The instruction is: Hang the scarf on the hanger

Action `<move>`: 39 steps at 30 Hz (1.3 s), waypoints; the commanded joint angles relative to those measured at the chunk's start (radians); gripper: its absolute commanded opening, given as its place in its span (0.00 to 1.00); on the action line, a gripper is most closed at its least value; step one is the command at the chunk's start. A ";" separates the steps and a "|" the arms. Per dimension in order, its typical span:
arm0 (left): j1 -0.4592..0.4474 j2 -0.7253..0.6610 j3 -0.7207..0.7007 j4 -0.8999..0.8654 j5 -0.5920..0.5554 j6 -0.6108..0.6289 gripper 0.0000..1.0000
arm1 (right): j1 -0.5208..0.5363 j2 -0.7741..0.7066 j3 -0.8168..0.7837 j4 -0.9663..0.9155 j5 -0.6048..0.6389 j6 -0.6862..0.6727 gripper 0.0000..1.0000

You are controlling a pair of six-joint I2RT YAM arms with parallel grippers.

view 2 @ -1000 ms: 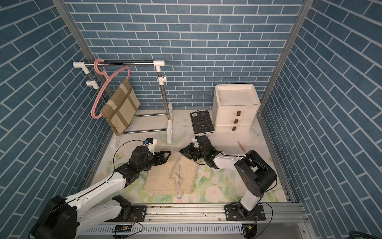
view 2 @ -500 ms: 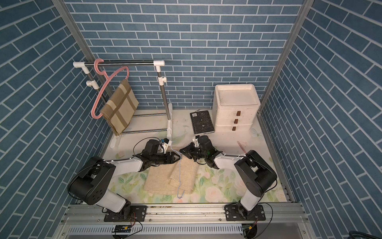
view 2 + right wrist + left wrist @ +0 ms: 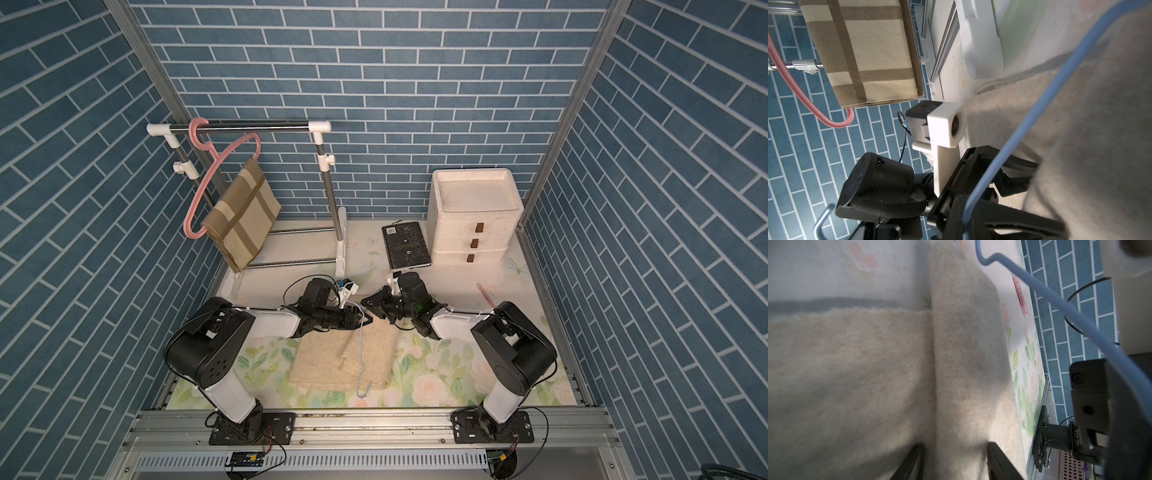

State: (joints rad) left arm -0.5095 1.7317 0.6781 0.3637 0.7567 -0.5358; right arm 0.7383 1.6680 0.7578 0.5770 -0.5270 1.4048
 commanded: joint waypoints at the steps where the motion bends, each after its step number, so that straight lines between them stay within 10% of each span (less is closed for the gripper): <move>1: -0.026 0.027 0.028 0.022 0.041 0.001 0.51 | -0.004 -0.013 -0.011 0.021 -0.003 -0.053 0.00; 10: -0.065 0.029 0.037 0.021 0.041 -0.011 0.28 | -0.006 -0.019 -0.016 0.032 -0.002 -0.053 0.00; 19: -0.015 -0.248 -0.042 -0.134 -0.118 0.003 0.01 | -0.034 -0.053 -0.038 0.095 -0.114 -0.045 0.00; 39: 0.293 -0.658 -0.073 -0.654 -0.396 0.087 0.00 | -0.001 0.114 -0.002 0.548 -0.341 0.231 0.00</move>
State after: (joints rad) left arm -0.2382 1.0840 0.6014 -0.2115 0.3981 -0.4816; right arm 0.7227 1.7622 0.7448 0.9874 -0.8265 1.5600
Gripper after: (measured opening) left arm 0.090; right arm 0.086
